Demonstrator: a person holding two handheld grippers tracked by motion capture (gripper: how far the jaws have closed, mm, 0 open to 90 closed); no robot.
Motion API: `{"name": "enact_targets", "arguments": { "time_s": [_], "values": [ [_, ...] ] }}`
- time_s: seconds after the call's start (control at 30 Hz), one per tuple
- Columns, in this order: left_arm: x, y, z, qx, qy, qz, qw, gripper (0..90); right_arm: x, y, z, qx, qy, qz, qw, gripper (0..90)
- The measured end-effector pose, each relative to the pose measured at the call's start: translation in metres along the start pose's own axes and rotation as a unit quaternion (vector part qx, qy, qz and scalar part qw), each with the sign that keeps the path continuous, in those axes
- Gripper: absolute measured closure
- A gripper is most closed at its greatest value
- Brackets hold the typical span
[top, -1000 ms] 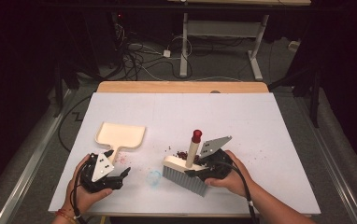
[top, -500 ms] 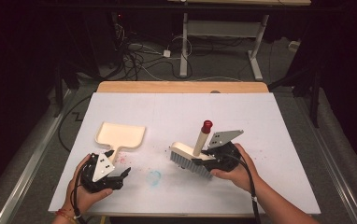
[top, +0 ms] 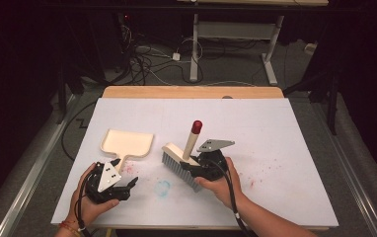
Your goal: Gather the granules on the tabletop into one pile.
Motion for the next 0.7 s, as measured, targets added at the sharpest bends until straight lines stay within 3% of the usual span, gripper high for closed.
{"name": "enact_targets", "arguments": {
  "time_s": [0.1,0.13,0.23,0.4,0.7],
  "values": [
    [0.0,0.0,0.0,0.0,0.0,0.0,1.0,18.8,0.001,0.003,0.003,-0.018,0.01,0.008,0.9998,67.4],
    [-0.001,0.0,-0.001,0.0,0.001,0.0,1.0,18.8,0.001,0.008,0.005,-0.044,0.015,0.015,0.9988,67.4],
    [-0.001,0.0,-0.001,0.0,0.002,0.0,1.0,18.8,0.0,0.019,0.002,-0.055,0.012,0.033,0.9979,67.3],
    [0.0,0.0,-0.001,-0.001,0.0,0.002,1.0,18.7,-0.003,0.032,-0.005,-0.057,0.008,0.057,0.9967,67.2],
    [0.0,0.001,0.0,-0.005,-0.001,0.002,1.0,18.7,-0.002,0.033,-0.018,-0.053,0.013,0.049,0.9973,67.4]
  ]
}}
Point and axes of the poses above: each handheld gripper's, and its own axes: z roughly forward along the jaws, x roughly out of its top, y roughly to its right, the point moved 1 cm from there along z, roughly forward along the jaws, and after that the axes turned 9 degrees about z, right-handed, at the moved point
